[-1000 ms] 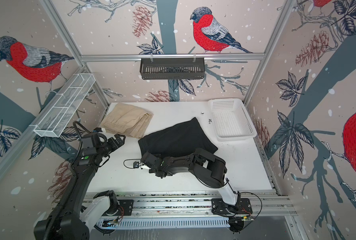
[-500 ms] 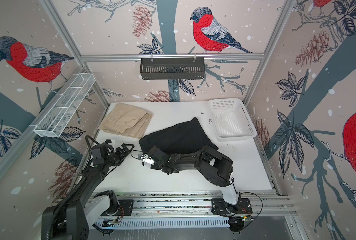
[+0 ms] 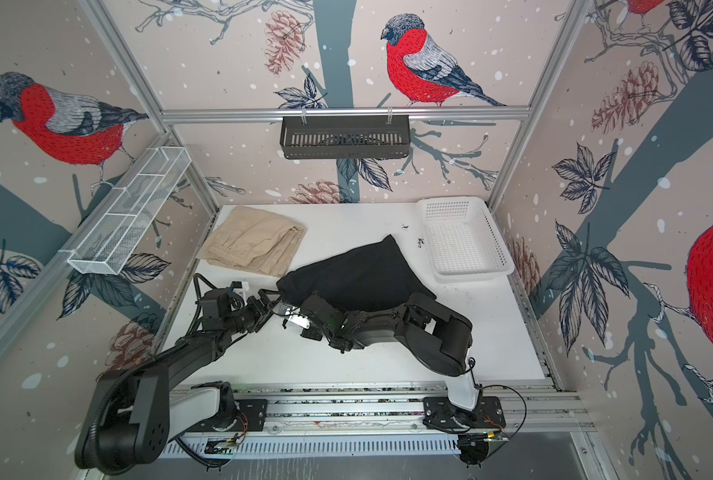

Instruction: Fold and stack the shorts

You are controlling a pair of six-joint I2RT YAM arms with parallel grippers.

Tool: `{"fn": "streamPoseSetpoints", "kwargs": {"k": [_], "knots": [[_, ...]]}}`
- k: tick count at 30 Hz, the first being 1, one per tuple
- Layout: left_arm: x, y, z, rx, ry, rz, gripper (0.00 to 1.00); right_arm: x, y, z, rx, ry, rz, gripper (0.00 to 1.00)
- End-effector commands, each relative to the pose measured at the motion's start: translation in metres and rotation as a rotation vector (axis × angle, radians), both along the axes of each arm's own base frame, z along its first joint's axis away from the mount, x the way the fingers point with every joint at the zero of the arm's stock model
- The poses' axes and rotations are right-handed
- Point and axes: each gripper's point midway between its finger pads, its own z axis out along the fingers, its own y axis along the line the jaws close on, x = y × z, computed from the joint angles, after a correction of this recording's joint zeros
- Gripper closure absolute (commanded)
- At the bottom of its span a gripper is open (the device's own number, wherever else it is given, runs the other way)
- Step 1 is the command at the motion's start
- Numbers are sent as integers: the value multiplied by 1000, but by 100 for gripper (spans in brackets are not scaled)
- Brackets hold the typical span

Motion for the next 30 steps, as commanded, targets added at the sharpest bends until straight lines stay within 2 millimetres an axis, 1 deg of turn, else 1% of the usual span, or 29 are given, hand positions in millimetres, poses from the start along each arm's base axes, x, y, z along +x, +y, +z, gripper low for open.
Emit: {"fn": "streamPoseSetpoints", "kwargs": {"k": [1, 4, 10, 15, 19, 23, 24, 25, 26, 27, 28, 29, 30], "knots": [[7, -7, 12, -43, -59, -18, 2, 6, 10, 25, 107, -28, -30, 99], [7, -7, 12, -56, -69, -9, 2, 3, 13, 26, 115, -35, -21, 99], [17, -7, 25, -92, -114, 14, 2, -3, 15, 25, 104, -54, -10, 99], [21, -9, 22, -112, -107, 8, 2, -6, 20, 29, 124, -73, -13, 99], [19, -14, 18, -118, -101, -7, 2, -6, 25, 29, 122, -94, -30, 99], [22, -16, 20, -100, -116, -24, 4, -10, 32, 30, 135, -83, -17, 99], [23, -17, 20, -93, -118, -32, 8, -11, 34, 30, 134, -82, -13, 99], [24, -17, 22, -85, -127, -41, 16, -14, 35, 30, 135, -84, -6, 98], [25, -17, 22, -76, -128, -49, 29, -15, 36, 30, 132, -84, -2, 98], [26, -17, 23, -67, -128, -52, 44, -18, 36, 30, 131, -79, 3, 96], [26, -17, 23, -60, -128, -56, 63, -19, 36, 31, 131, -68, 9, 91], [26, -17, 24, -56, -128, -59, 83, -22, 36, 32, 134, -52, 13, 82], [26, -18, 24, -53, -124, -65, 96, -23, 36, 34, 138, -36, 15, 70]]}}
